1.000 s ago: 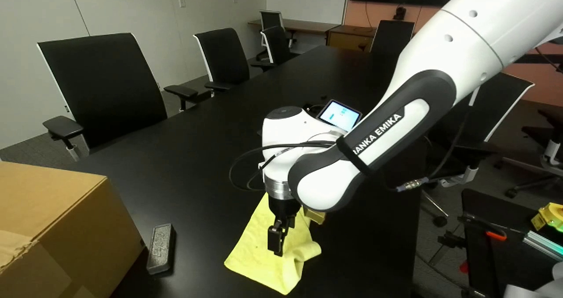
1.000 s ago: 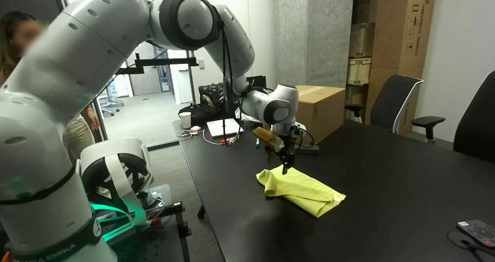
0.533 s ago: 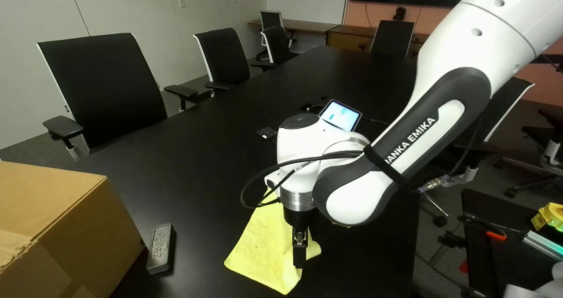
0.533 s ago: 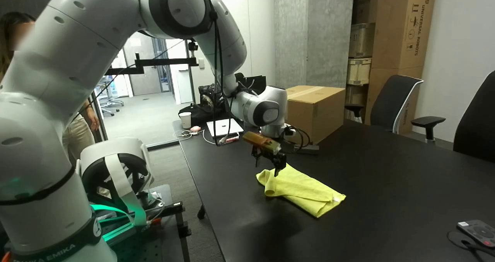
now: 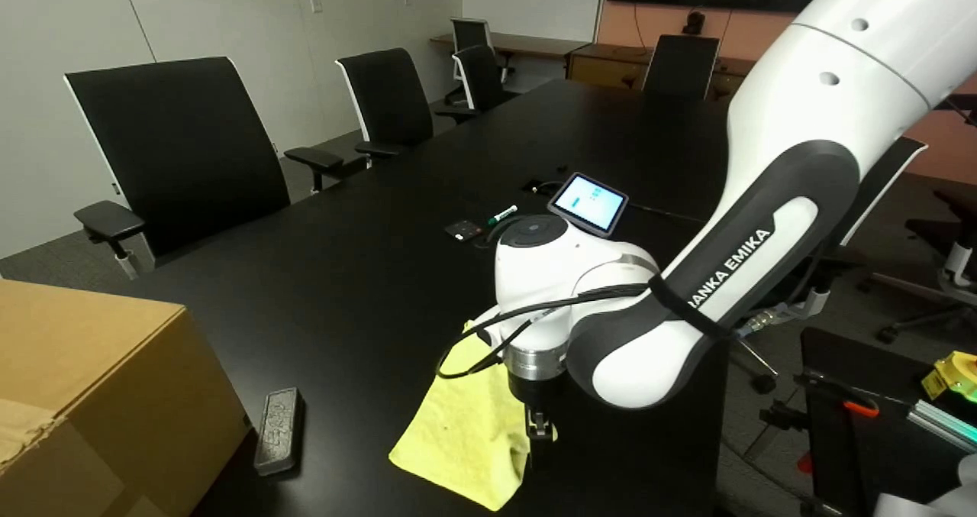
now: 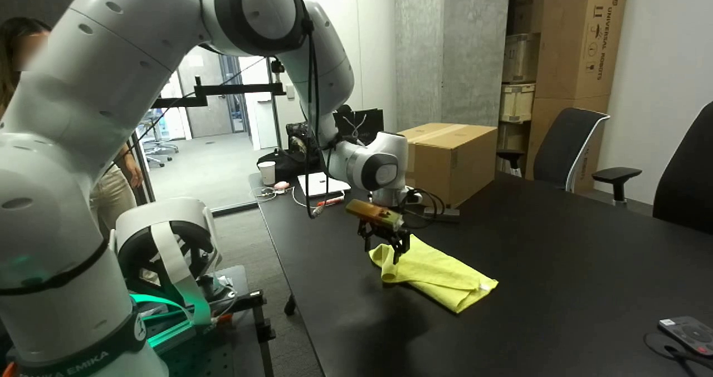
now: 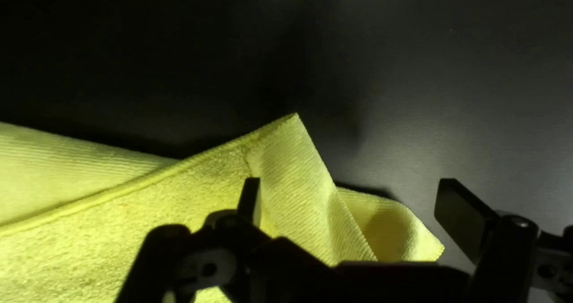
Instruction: Fold the towel on the table
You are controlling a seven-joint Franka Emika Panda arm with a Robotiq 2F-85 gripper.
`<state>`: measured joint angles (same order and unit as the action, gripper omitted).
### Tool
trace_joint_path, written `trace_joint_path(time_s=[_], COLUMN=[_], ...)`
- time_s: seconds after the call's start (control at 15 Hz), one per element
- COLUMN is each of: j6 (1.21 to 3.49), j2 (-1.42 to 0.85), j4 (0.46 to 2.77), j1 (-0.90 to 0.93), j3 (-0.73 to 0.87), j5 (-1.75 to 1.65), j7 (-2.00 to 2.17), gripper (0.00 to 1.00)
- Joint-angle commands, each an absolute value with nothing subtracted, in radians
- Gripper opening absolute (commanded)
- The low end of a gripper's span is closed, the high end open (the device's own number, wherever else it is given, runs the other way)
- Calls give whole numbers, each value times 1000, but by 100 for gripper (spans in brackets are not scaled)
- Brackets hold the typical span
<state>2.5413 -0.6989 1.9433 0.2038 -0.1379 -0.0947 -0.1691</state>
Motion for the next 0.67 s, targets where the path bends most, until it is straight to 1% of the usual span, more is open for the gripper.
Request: trace_joint_path(time_s=[0.0, 0.6], j6=[2584, 2573], j2=[-688, -697], j4=[1963, 1924], j1=[203, 253], j3=[-124, -94], j5=[-128, -170], j7=[-156, -82], gripper=[100, 100])
